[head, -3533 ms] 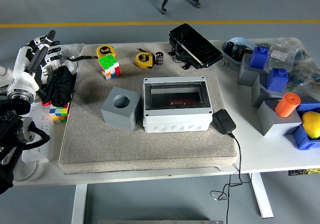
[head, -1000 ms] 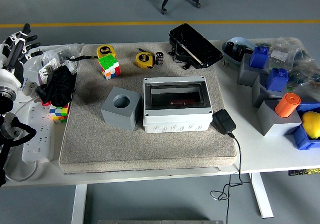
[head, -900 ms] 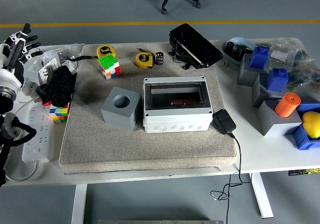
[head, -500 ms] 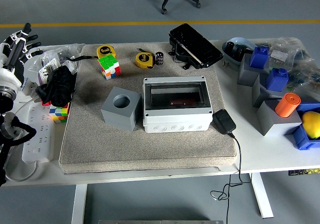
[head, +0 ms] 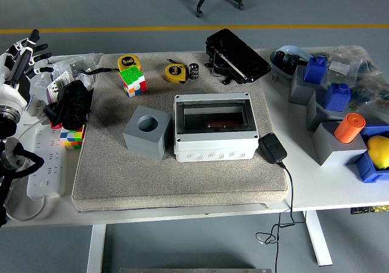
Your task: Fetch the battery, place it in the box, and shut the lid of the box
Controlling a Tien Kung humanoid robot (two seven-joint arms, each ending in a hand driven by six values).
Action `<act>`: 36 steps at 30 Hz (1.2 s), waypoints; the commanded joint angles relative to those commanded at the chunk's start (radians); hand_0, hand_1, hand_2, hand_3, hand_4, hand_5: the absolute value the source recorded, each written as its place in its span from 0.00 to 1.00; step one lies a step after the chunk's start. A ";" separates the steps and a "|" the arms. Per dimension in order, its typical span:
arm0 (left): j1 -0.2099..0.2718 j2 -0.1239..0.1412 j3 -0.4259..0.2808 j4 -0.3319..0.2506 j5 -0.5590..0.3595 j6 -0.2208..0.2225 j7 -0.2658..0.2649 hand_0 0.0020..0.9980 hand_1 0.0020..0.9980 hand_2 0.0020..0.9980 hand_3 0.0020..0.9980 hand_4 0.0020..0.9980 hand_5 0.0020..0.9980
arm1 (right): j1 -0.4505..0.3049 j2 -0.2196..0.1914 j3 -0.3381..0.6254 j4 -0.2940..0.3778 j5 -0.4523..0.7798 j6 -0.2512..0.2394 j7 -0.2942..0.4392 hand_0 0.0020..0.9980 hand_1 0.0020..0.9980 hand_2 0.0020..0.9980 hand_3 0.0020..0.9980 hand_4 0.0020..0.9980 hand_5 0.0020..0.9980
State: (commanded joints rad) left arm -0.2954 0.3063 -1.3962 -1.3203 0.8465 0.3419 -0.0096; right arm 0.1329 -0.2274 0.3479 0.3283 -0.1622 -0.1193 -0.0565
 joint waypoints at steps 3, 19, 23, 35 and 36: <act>-0.002 0.000 0.002 0.000 -0.001 0.000 -0.001 0.32 0.57 0.60 0.64 1.00 0.57 | 0.000 -0.001 -0.001 0.000 0.001 0.001 0.000 0.57 0.64 0.67 0.58 0.94 0.49; 0.001 -0.002 0.005 0.001 0.000 0.001 -0.009 0.32 0.57 0.60 0.64 1.00 0.57 | -0.004 -0.003 -0.006 0.000 0.001 0.000 0.000 0.57 0.64 0.67 0.58 0.94 0.49; 0.002 -0.003 0.002 0.001 -0.002 0.004 -0.011 0.68 0.59 0.60 0.64 1.00 0.57 | -0.004 -0.002 -0.002 0.000 0.001 0.000 0.001 0.57 0.64 0.67 0.58 0.94 0.49; 0.005 -0.008 -0.006 -0.001 -0.004 -0.005 -0.005 0.53 0.58 0.60 0.63 1.00 0.57 | -0.009 0.000 0.004 -0.002 0.000 -0.001 0.001 0.57 0.64 0.67 0.58 0.94 0.49; 0.005 -0.008 -0.006 -0.001 -0.004 -0.006 -0.004 0.53 0.58 0.60 0.63 1.00 0.57 | -0.008 0.000 0.004 -0.001 0.000 -0.001 0.001 0.57 0.64 0.67 0.58 0.94 0.49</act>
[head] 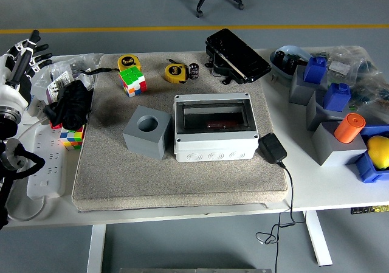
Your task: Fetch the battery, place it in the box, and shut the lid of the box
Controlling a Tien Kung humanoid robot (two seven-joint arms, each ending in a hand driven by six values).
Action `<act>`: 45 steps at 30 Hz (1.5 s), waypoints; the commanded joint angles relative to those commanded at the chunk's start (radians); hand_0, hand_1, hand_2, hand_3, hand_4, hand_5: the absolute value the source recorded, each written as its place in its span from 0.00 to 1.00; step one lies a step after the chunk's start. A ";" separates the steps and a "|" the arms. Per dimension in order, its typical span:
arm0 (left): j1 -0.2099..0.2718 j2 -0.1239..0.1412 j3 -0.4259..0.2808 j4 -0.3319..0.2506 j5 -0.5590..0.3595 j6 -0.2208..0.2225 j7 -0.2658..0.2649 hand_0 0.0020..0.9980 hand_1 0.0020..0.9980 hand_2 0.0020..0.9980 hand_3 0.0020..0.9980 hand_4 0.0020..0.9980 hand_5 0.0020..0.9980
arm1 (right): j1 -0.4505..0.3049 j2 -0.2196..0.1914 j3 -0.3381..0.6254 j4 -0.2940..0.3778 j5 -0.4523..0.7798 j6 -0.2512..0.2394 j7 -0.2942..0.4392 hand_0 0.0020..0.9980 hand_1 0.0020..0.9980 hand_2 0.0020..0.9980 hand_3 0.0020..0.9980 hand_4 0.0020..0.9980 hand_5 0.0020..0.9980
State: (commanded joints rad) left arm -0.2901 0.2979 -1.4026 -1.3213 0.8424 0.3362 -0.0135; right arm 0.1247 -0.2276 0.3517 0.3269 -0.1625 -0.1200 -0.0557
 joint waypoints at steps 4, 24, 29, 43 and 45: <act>0.000 0.000 -0.003 0.000 0.000 -0.001 0.001 0.47 0.58 0.60 0.63 1.00 0.57 | 0.002 0.001 0.001 0.001 -0.001 0.000 0.001 0.57 0.64 0.67 0.58 0.94 0.49; -0.006 -0.002 -0.010 -0.001 0.001 -0.001 0.001 0.46 0.58 0.60 0.63 1.00 0.57 | 0.007 0.002 0.003 0.001 0.000 0.000 0.001 0.57 0.64 0.67 0.58 0.94 0.49; -0.009 -0.003 -0.010 0.000 0.000 -0.006 -0.001 0.47 0.58 0.60 0.63 1.00 0.57 | 0.007 0.000 0.004 0.000 0.001 0.001 -0.001 0.57 0.64 0.67 0.58 0.94 0.48; -0.009 -0.004 -0.010 0.002 -0.005 -0.017 -0.007 0.47 0.58 0.60 0.63 1.00 0.57 | 0.008 0.000 0.007 0.001 -0.001 0.002 0.001 0.57 0.64 0.67 0.58 0.94 0.48; -0.010 -0.004 -0.011 0.002 -0.006 -0.018 -0.008 0.46 0.58 0.60 0.63 1.00 0.57 | 0.009 -0.001 0.007 0.001 -0.001 0.002 0.001 0.57 0.64 0.67 0.58 0.94 0.48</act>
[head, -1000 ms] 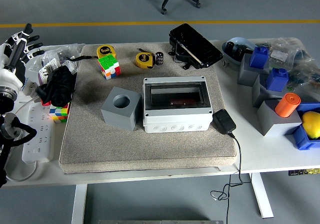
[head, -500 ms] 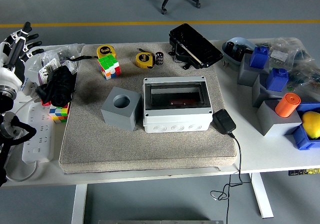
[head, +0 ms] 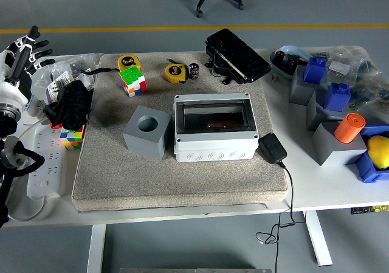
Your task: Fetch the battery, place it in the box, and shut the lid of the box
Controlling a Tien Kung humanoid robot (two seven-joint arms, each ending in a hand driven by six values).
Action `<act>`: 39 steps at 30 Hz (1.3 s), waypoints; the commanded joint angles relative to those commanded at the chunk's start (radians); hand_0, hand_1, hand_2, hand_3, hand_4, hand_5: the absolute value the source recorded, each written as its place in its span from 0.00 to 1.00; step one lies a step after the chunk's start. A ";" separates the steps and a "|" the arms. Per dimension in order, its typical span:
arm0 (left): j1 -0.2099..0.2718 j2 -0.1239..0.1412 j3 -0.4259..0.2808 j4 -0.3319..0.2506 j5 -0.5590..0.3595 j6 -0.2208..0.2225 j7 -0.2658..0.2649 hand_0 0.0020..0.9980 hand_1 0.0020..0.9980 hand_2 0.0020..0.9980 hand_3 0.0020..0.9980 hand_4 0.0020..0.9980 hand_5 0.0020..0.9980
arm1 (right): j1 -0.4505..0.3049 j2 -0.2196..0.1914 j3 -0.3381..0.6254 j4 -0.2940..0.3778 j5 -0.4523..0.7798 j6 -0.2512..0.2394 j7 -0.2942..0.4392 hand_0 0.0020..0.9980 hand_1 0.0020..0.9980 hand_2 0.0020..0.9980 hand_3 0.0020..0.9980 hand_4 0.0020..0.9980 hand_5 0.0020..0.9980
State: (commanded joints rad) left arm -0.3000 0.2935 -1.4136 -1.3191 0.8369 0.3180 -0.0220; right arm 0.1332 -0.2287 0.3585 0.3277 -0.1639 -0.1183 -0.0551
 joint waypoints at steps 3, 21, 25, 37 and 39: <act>-0.001 0.000 0.002 0.000 -0.001 -0.002 -0.002 0.46 0.58 0.60 0.63 1.00 0.57 | 0.000 0.000 0.000 0.000 0.001 0.000 0.000 0.57 0.64 0.67 0.58 0.94 0.48; 0.006 0.003 0.018 0.002 -0.007 -0.003 -0.010 0.46 0.57 0.60 0.63 1.00 0.55 | 0.001 -0.004 -0.012 0.002 0.001 0.000 0.000 0.57 0.64 0.67 0.58 0.94 0.48; 0.005 0.004 0.024 0.002 -0.008 -0.003 -0.013 0.46 0.57 0.60 0.63 1.00 0.55 | 0.001 -0.005 -0.013 0.002 0.002 0.000 0.000 0.57 0.64 0.67 0.58 0.94 0.49; 0.005 0.008 0.059 0.004 -0.016 0.004 -0.024 0.45 0.57 0.60 0.63 1.00 0.55 | -0.002 -0.011 -0.028 0.001 0.006 0.000 -0.002 0.57 0.64 0.67 0.58 0.94 0.49; 0.005 0.007 0.069 0.004 -0.016 0.004 -0.024 0.45 0.57 0.60 0.63 1.00 0.55 | -0.001 -0.011 -0.031 0.002 0.005 0.000 -0.001 0.57 0.64 0.67 0.58 0.94 0.49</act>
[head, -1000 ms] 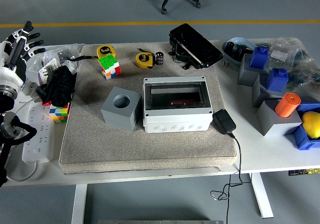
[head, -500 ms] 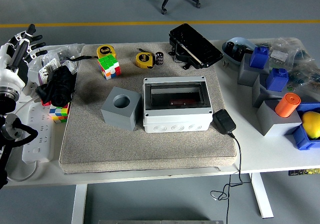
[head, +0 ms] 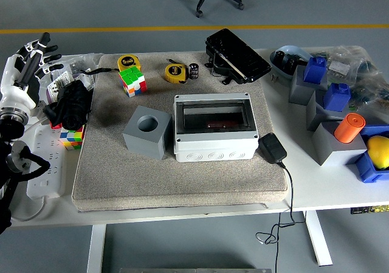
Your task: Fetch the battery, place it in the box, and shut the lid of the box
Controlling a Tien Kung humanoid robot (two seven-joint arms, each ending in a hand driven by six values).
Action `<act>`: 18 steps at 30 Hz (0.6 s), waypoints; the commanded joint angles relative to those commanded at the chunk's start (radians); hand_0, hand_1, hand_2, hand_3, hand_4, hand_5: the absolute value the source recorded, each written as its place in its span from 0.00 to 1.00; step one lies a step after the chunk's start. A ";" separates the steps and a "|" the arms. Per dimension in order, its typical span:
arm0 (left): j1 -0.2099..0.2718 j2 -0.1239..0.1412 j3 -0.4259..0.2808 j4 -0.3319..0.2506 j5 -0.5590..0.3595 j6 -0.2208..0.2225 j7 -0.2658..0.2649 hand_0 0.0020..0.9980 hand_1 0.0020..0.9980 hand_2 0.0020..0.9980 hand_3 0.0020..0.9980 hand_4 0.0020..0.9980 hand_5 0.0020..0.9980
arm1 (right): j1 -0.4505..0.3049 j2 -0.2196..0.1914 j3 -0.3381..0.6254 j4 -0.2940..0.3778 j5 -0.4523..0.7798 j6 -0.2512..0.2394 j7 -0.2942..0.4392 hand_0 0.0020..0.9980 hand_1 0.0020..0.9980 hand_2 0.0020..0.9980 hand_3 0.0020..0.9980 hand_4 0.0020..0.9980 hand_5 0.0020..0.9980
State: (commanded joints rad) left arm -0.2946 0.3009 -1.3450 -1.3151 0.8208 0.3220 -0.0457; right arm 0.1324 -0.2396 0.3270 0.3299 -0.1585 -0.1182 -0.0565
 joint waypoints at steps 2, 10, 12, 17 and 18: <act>-0.001 0.001 0.005 0.000 -0.001 0.000 0.000 0.45 0.57 0.60 0.62 1.00 0.54 | 0.001 0.000 -0.004 0.000 0.001 0.000 0.000 0.57 0.64 0.67 0.58 0.94 0.49; -0.004 0.010 0.019 -0.001 -0.002 0.000 -0.001 0.45 0.57 0.60 0.62 1.00 0.54 | 0.005 -0.006 -0.020 -0.001 0.006 0.000 -0.002 0.58 0.64 0.67 0.58 0.94 0.48; -0.002 0.012 0.018 -0.001 -0.003 0.000 -0.001 0.45 0.57 0.60 0.62 1.00 0.54 | 0.006 -0.007 -0.023 -0.001 0.006 -0.001 -0.003 0.58 0.64 0.67 0.58 0.94 0.48; 0.004 0.015 0.018 -0.001 -0.004 -0.002 -0.002 0.45 0.57 0.60 0.62 1.00 0.54 | 0.008 -0.010 -0.039 -0.001 0.008 -0.001 -0.003 0.58 0.64 0.67 0.58 0.94 0.49; 0.006 0.016 0.017 -0.002 -0.004 -0.002 -0.002 0.45 0.57 0.60 0.62 1.00 0.54 | 0.007 -0.010 -0.043 -0.001 0.008 -0.001 -0.003 0.58 0.64 0.67 0.58 0.94 0.49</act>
State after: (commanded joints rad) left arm -0.2883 0.3166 -1.3277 -1.3166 0.8167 0.3196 -0.0480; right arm 0.1395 -0.2498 0.2845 0.3291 -0.1503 -0.1191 -0.0591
